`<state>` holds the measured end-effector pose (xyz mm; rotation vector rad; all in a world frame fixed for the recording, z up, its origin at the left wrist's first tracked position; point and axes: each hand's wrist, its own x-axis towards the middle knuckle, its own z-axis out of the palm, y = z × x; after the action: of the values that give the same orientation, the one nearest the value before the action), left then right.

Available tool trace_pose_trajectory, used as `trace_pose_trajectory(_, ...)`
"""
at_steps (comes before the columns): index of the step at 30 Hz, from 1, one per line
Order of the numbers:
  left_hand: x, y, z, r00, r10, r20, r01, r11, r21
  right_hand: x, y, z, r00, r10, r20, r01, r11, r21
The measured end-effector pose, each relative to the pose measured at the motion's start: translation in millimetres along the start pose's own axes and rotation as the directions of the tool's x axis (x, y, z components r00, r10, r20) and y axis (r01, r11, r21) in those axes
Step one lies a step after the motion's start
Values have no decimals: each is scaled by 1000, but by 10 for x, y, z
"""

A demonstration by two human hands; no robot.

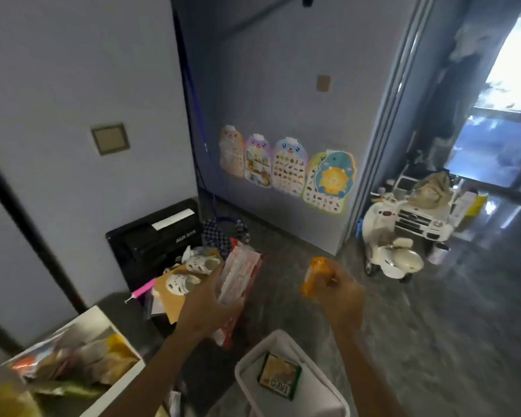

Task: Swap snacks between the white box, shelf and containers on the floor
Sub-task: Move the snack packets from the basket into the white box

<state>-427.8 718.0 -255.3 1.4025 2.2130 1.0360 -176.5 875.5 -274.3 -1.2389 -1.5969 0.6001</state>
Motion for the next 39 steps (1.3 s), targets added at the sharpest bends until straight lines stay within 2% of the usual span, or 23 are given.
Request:
trace_pose_trajectory(4,-204,-256,-413,982,-150,-113,144,988,-57,-56,-297,516,984,-12,176,16,1000,-22)
trace_pose_trajectory(7,-410,-510,-776,955,-248,-161,248,969,-18,-189,-611,977,933,-76,352,72,997,24)
trace_pose_trajectory(11,-737,-1024,-1264,906,-323,-274,335,942,-3,-514,-1079,1635,896,-184,405,182,982,45)
trace_pose_trajectory(14,-973,-1399,-1632,857,-393,-333,406,913,-33,-807,-1440,2142,834,-271,481,233,963,140)
trace_pose_trajectory(18,-1292,-1951,-2066,767,-484,-421,504,861,-72,-1228,-1866,2794,695,-305,651,218,952,213)
trace_pose_trajectory(20,-1397,-2225,-2222,725,-523,-448,539,836,-104,-1447,-1981,3136,678,-332,655,265,943,204)
trace_pose_trajectory(25,-1382,-2828,-2374,689,-595,-413,582,795,-175,-1877,-2067,3796,555,-310,772,327,935,140)
trace_pose_trajectory(29,-1191,-3155,-2201,691,-628,-357,603,774,-193,-2055,-1959,4196,545,-247,801,278,955,105)
trace_pose_trajectory(33,-916,-3391,-1907,673,-677,-298,630,736,-247,-2085,-1863,4569,471,-164,867,262,964,40)
trace_pose_trajectory(39,-406,-3754,-1372,562,-779,-279,725,626,-286,-2162,-1575,5367,361,-93,928,268,963,-8)
